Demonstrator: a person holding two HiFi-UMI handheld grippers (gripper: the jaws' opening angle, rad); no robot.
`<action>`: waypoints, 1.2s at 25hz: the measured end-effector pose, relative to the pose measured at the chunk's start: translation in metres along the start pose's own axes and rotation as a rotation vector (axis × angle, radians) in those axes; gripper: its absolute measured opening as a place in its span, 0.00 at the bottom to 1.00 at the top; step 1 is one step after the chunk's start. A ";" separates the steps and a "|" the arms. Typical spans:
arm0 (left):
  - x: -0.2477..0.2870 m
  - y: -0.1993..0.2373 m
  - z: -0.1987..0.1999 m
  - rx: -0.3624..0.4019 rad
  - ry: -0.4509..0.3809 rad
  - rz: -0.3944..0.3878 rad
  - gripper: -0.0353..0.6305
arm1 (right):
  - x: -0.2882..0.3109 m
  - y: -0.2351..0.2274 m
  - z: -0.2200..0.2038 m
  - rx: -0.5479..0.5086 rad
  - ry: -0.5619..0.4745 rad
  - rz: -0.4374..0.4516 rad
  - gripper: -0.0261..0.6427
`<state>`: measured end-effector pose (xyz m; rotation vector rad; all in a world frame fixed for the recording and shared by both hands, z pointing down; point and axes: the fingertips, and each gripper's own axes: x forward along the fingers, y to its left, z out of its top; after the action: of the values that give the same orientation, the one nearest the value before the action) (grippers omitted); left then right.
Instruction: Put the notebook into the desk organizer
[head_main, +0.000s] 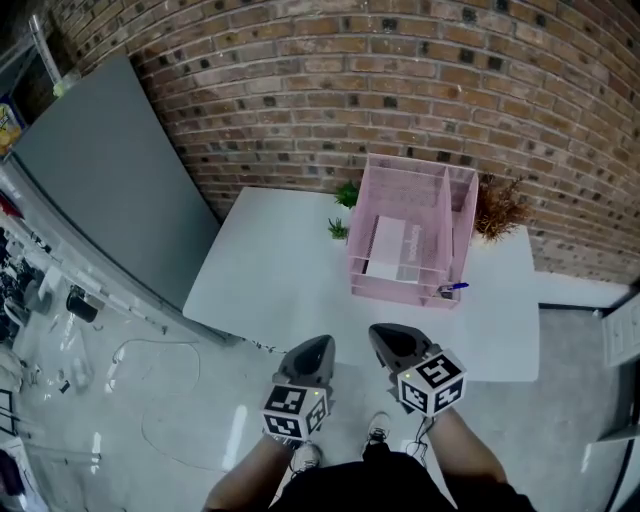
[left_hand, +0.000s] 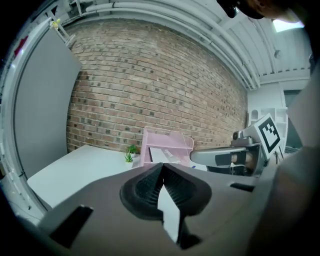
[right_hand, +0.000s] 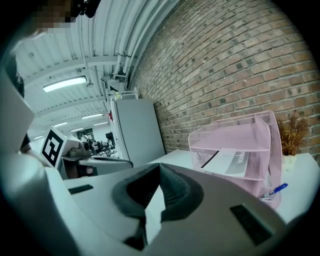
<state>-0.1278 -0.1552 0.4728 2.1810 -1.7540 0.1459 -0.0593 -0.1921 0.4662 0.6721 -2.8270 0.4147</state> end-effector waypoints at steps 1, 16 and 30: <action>-0.010 0.005 -0.002 -0.001 0.001 -0.008 0.06 | 0.003 0.010 -0.001 0.004 -0.003 -0.007 0.04; -0.122 0.015 -0.031 0.046 0.024 -0.262 0.06 | -0.031 0.142 -0.028 0.001 -0.057 -0.247 0.04; -0.139 -0.069 -0.038 0.072 0.026 -0.387 0.06 | -0.128 0.140 -0.040 0.024 -0.086 -0.394 0.04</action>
<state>-0.0888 -0.0017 0.4550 2.5088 -1.2981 0.1430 -0.0073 -0.0080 0.4391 1.2466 -2.6739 0.3550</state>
